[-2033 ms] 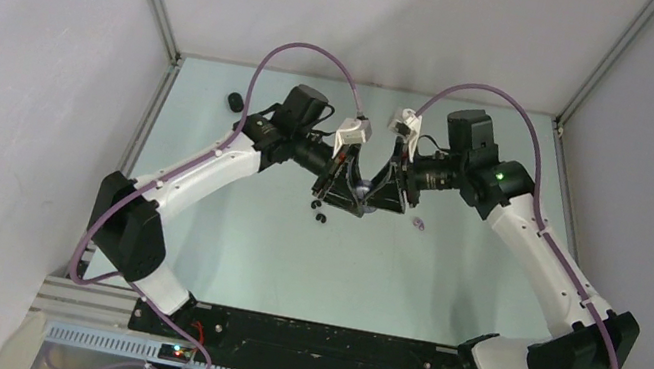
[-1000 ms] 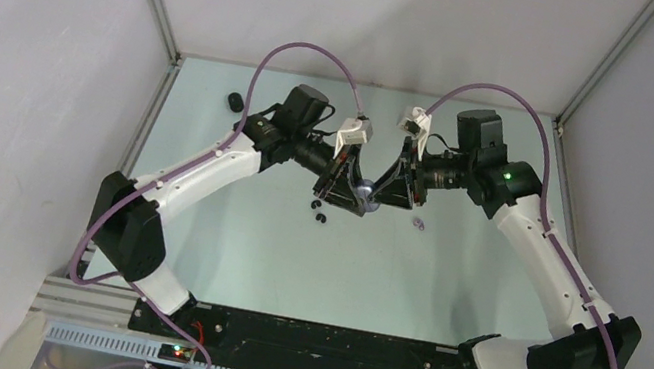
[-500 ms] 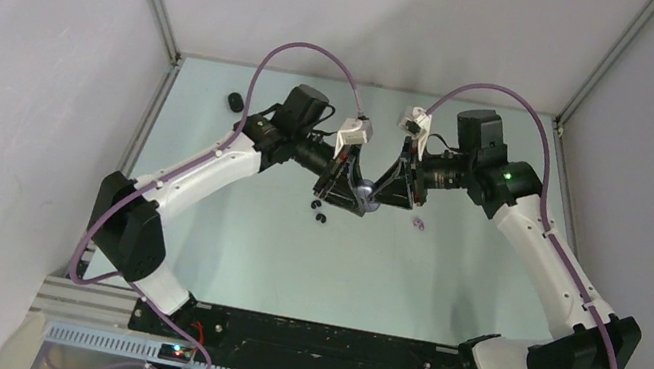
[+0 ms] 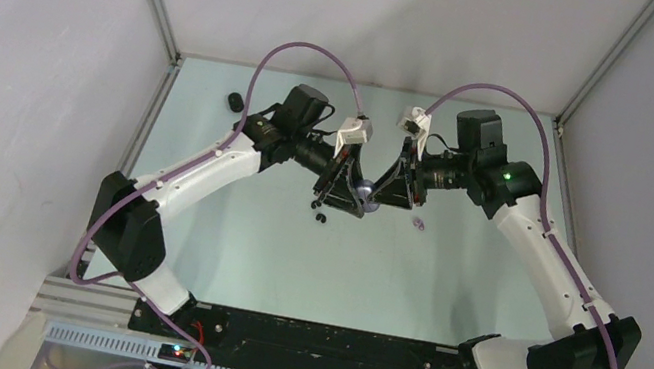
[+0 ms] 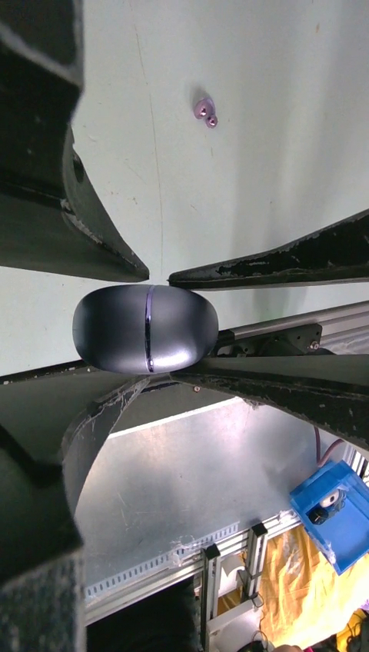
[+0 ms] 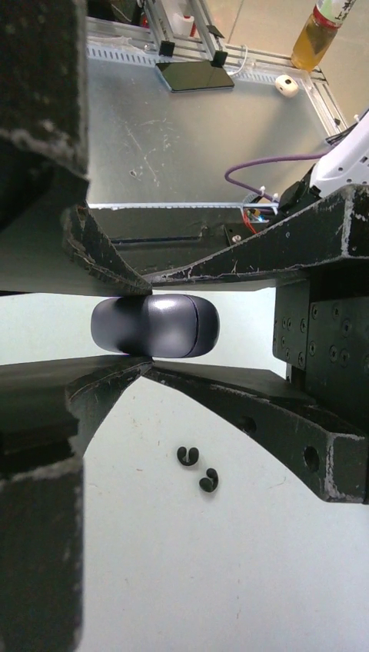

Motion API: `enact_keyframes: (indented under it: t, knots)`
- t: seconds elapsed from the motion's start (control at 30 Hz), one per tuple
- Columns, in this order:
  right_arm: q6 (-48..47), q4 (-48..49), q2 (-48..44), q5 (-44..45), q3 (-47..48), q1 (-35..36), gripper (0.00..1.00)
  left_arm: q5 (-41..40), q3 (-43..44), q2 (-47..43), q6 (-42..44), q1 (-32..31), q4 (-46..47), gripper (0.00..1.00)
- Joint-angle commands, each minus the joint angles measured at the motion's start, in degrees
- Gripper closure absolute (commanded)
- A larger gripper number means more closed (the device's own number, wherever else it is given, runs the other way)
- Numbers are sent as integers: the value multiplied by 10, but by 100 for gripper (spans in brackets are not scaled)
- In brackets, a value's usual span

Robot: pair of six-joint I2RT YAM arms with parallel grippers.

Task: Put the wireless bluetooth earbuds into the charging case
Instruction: Open the charging case.

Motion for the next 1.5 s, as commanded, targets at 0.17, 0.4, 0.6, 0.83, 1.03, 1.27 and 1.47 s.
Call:
enact_keyframes:
  t: [0.17, 0.4, 0.6, 0.83, 1.03, 1.27, 1.47]
  knots:
    - [17, 19, -13, 12, 2, 3, 79, -3, 10, -4, -9, 1, 9, 38]
    - [20, 22, -5, 19, 2, 9, 79, -5, 9, -4, -5, 0, 8, 28]
    - [20, 23, 1, 27, 2, 12, 79, -20, 8, -7, 16, -4, -8, 27]
    - [19, 24, 5, 28, 2, 15, 79, -25, 14, -7, 37, -9, -29, 42]
    - [20, 24, 9, 30, 2, 15, 79, -32, 18, -4, 53, -12, -44, 47]
    - [18, 24, 16, 31, 2, 21, 79, -35, 23, -1, 66, -18, -59, 61]
    - [15, 22, 19, 32, 2, 24, 79, -37, 24, -1, 68, -18, -61, 64]
